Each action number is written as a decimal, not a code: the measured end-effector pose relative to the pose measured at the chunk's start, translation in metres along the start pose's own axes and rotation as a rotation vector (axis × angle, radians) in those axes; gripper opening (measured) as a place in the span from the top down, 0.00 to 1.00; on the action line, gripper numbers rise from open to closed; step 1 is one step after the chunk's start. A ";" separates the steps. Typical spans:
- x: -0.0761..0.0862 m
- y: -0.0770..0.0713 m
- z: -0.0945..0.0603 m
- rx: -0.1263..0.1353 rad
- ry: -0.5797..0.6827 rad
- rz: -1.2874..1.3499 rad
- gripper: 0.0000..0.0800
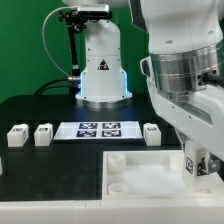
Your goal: Assemble one leg
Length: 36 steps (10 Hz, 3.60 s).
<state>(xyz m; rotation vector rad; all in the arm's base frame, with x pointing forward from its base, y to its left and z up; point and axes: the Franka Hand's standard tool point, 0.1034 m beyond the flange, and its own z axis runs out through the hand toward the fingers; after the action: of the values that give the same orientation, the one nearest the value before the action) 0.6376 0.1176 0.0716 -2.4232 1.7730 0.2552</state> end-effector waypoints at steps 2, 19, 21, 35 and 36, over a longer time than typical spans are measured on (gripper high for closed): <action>-0.002 0.004 -0.001 -0.044 0.014 -0.348 0.22; 0.009 -0.003 -0.003 -0.026 0.099 -0.390 0.64; 0.011 -0.003 -0.003 0.011 0.062 -0.035 0.64; 0.007 0.000 0.003 -0.067 0.165 -1.297 0.19; 0.005 0.000 0.004 -0.064 0.162 -1.272 0.19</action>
Offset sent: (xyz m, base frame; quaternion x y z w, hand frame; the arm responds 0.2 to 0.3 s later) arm 0.0000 0.0000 0.0000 0.0000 0.0000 -0.2667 0.9638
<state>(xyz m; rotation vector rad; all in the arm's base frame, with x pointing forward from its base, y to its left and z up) 0.6390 0.1140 0.0671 -3.0751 -0.0110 -0.0418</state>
